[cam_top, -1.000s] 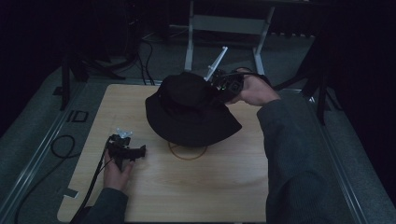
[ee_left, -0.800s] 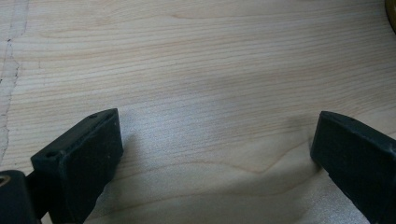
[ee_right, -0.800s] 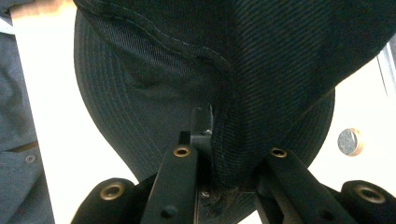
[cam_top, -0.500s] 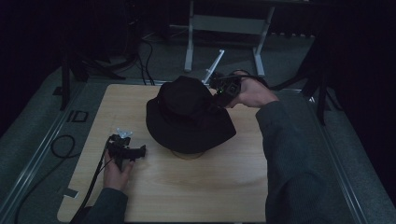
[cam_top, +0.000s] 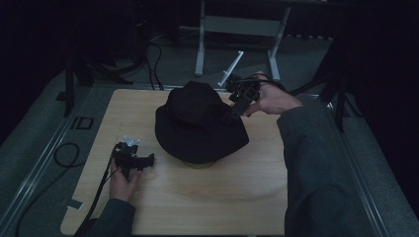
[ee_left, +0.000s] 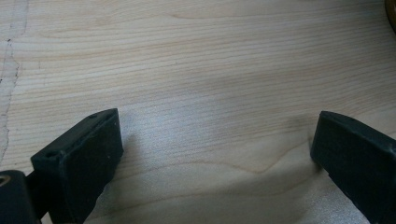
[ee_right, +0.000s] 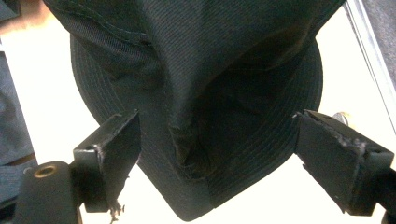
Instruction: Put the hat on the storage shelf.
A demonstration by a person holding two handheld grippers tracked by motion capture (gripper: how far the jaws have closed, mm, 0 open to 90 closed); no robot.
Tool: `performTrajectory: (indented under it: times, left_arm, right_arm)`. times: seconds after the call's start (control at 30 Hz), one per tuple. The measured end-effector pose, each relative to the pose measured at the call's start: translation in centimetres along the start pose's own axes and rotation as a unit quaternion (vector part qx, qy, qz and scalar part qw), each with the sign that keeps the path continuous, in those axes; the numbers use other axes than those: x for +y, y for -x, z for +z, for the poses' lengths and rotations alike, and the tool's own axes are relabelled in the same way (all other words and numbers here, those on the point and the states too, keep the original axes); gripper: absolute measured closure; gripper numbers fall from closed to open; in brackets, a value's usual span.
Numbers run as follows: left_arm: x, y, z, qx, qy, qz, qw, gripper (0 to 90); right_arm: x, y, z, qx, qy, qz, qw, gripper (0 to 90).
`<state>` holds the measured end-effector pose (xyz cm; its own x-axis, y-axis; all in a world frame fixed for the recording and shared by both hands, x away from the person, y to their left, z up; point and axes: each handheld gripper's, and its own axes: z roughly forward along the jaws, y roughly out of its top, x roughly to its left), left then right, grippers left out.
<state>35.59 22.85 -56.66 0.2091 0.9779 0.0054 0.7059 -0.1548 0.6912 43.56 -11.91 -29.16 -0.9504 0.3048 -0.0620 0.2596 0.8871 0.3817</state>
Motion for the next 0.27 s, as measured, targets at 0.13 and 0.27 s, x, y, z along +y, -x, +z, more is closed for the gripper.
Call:
performTrajectory:
  times: [0.13,0.27]
  left_arm:
    - [0.0,0.0,0.0,0.0,0.0,0.0,1.0,2.5]
    - [0.0,0.0,0.0,0.0,0.0,0.0,1.0,2.5]
  right_arm:
    - [-0.19,0.09,-0.25,-0.005,0.005,0.003,1.0,13.8]
    - [-0.44,0.14,-0.41,-0.006,0.008,0.006,0.9999,13.8]
